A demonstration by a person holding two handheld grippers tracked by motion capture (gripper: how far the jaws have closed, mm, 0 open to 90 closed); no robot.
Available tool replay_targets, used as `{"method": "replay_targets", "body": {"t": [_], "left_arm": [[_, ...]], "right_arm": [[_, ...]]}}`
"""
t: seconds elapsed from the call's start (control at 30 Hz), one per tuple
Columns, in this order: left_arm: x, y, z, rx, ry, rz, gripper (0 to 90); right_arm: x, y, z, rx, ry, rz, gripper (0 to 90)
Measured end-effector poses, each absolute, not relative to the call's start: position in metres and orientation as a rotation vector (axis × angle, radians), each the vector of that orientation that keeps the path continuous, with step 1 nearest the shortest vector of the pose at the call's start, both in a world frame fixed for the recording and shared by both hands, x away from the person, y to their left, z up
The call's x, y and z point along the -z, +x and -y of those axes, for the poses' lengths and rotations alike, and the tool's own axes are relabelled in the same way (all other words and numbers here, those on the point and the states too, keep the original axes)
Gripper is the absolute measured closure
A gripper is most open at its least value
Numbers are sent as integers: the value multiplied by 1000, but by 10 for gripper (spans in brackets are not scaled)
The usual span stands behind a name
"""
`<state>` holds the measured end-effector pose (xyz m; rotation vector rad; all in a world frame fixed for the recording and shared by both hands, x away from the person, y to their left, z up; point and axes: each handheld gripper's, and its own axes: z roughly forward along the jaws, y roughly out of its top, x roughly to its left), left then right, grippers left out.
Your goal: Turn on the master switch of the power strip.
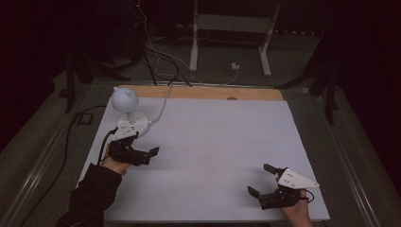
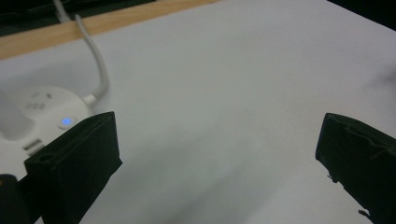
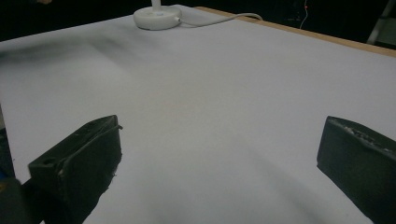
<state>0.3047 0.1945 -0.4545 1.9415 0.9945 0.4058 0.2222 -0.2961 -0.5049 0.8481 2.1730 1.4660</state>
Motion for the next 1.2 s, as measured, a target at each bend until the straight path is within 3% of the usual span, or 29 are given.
{"method": "replay_targets", "body": {"t": [1.2], "left_arm": [[506, 252, -191, -359, 2053, -871, 3]], "right_arm": [[505, 222, 295, -1467, 847, -2180, 0]]}}
